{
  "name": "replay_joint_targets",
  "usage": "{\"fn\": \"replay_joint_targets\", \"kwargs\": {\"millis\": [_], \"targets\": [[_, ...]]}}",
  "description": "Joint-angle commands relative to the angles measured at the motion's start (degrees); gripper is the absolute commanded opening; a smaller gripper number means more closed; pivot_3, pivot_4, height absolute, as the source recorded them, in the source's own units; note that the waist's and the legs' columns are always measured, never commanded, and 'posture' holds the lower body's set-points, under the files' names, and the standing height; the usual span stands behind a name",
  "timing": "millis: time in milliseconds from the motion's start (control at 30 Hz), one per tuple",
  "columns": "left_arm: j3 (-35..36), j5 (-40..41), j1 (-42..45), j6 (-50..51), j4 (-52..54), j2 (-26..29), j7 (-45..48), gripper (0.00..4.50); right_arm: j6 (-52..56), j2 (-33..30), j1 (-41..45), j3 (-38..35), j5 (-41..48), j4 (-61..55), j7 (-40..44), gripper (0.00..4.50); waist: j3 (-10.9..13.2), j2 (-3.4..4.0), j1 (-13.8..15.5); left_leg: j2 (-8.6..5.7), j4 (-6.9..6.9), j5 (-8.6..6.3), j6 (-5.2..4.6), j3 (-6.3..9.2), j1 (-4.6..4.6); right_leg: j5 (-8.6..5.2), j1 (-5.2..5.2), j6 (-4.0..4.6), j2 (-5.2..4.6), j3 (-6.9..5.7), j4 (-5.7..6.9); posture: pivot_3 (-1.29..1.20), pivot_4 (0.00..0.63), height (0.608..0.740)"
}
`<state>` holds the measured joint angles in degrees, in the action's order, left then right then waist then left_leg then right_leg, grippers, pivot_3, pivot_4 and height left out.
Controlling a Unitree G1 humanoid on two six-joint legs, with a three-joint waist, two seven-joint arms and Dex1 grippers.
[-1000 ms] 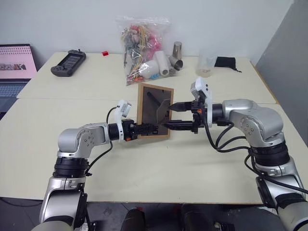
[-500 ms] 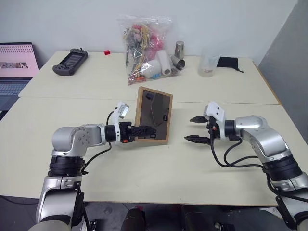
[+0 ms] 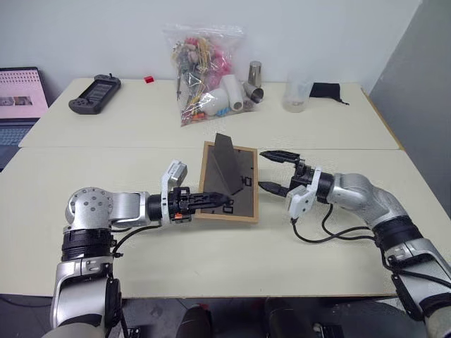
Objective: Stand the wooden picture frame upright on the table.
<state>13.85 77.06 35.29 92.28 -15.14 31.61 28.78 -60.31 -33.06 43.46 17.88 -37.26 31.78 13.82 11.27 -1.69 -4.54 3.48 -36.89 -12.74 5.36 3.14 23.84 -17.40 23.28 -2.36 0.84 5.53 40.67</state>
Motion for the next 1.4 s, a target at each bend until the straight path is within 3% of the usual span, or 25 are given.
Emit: {"fn": "replay_joint_targets", "kwargs": {"millis": [33,133,167,200,300,433,600,667,733,833,1000,1067,1200,1300,1400], "targets": [[-0.4,7.6,-1.0,0.2,2.4,1.3,-4.5,1.23,-2.1,1.6,4.0,1.4,-6.8,3.1,-9.5,4.45,0.0,0.0,0.0,-0.01,-0.01,0.0,0.0,0.0,-0.01,0.0,0.0,0.0,0.0,0.0,0.04,0.0,0.15,0.74],[-0.6,10.4,-1.5,0.2,2.9,1.2,-7.0,1.23,-2.6,3.0,5.5,3.5,-9.3,5.5,-12.6,4.45,0.0,0.0,-0.1,-0.01,-0.01,0.01,0.01,0.0,-0.05,0.0,0.0,0.01,0.0,0.01,0.09,0.0,0.15,0.74],[-0.5,10.8,-1.7,0.2,3.4,1.0,-7.5,1.23,-2.8,3.2,5.8,3.8,-9.7,5.8,-13.7,4.09,0.0,0.0,-0.1,-0.01,-0.01,0.01,0.01,0.0,-0.06,0.0,0.0,0.01,0.0,0.01,0.1,0.0,0.15,0.74],[-0.3,11.3,-1.8,0.2,3.8,0.9,-8.1,1.23,-3.0,3.3,6.2,4.1,-10.0,6.2,-14.5,4.06,0.0,0.0,-0.1,-0.01,-0.01,0.01,0.01,0.0,-0.06,0.0,0.0,0.01,0.0,0.01,0.1,0.0,0.15,0.74],[-0.1,12.8,-2.1,0.2,3.9,0.7,-9.7,1.23,-3.6,3.0,6.9,5.0,-10.5,7.0,-16.0,3.36,0.0,0.0,-0.1,-0.04,-0.02,0.01,0.01,0.0,-0.05,0.0,0.0,0.01,-0.02,0.01,0.11,0.0,0.15,0.74],[-0.5,14.5,-3.1,-0.6,4.6,0.8,-11.4,1.23,-4.6,2.4,7.0,5.8,-10.9,7.2,-17.5,2.16,0.0,0.0,-0.1,-0.05,-0.03,0.01,0.01,0.0,-0.05,0.0,-0.01,0.01,-0.03,0.02,0.11,0.0,0.15,0.74],[-1.3,15.7,-4.8,-2.3,7.5,1.0,-12.2,1.23,-4.6,2.6,6.7,5.6,-9.0,7.0,-17.6,1.82,0.0,-0.01,-0.2,-0.05,-0.02,0.01,0.0,0.01,-0.06,0.0,-0.01,0.01,-0.03,0.01,0.14,0.0,0.15,0.74],[-1.4,15.2,-5.2,-3.1,8.7,1.4,-11.3,1.91,-4.7,2.3,6.6,5.8,-8.9,7.2,-17.6,1.78,0.0,-0.01,-0.2,-0.05,-0.03,0.01,0.0,0.01,-0.06,0.0,-0.01,0.01,-0.03,0.01,0.14,0.0,0.15,0.74],[-1.5,14.8,-5.5,-3.3,9.6,2.0,-10.1,2.19,-5.0,2.0,6.5,5.7,-8.8,7.2,-17.6,1.68,0.0,-0.01,-0.2,-0.05,-0.03,0.01,0.01,0.02,-0.05,0.0,-0.02,0.01,-0.03,0.01,0.13,0.0,0.15,0.74],[-1.9,12.7,-5.6,-3.9,10.3,3.2,-8.6,2.94,-5.3,1.4,6.3,5.4,-8.0,6.8,-17.5,1.3,0.0,0.0,-0.2,-0.05,-0.03,0.01,0.0,0.01,-0.06,0.0,-0.02,0.01,-0.02,0.01,0.13,0.0,0.15,0.74],[-1.9,8.9,-5.1,-5.3,10.6,4.9,-5.4,4.09,-5.9,1.0,5.9,4.9,-6.3,6.3,-16.7,1.29,0.0,-0.01,-0.2,-0.05,-0.03,0.0,0.0,0.01,-0.07,0.0,-0.02,0.01,-0.02,0.02,0.13,0.0,0.15,0.74],[-1.3,5.7,-4.4,-6.9,11.0,7.6,-2.1,4.47,-5.8,0.7,5.2,4.6,-1.6,7.2,-13.8,1.29,0.0,-0.01,-0.2,-0.05,-0.03,0.01,0.0,0.01,-0.07,0.0,-0.02,0.01,-0.02,0.01,0.14,0.0,0.15,0.74],[-0.7,-2.4,-1.9,-13.8,10.6,13.2,4.8,4.5,-0.9,0.4,2.6,4.2,14.4,8.8,-0.4,1.29,0.0,-0.01,-0.2,-0.03,-0.01,0.0,0.0,0.04,-0.06,0.0,-0.04,0.01,0.0,-0.01,0.11,0.0,0.15,0.74],[-3.3,-10.5,-2.0,-21.0,13.5,16.7,9.7,4.5,11.7,1.2,-0.8,3.2,32.2,3.9,16.0,1.29,0.0,-0.01,-0.2,-0.06,-0.01,-0.01,-0.02,0.0,-0.07,0.0,-0.11,0.01,-0.05,0.01,0.06,0.0,0.15,0.74],[-6.2,-18.4,-3.0,-27.6,17.1,18.6,12.1,4.5,22.0,1.4,-2.4,0.9,41.0,-1.4,24.4,1.29,0.0,0.0,-0.1,-0.05,0.0,-0.01,-0.02,0.01,-0.06,0.0,-0.12,0.02,-0.05,0.0,0.06,0.0,0.15,0.74]]}}
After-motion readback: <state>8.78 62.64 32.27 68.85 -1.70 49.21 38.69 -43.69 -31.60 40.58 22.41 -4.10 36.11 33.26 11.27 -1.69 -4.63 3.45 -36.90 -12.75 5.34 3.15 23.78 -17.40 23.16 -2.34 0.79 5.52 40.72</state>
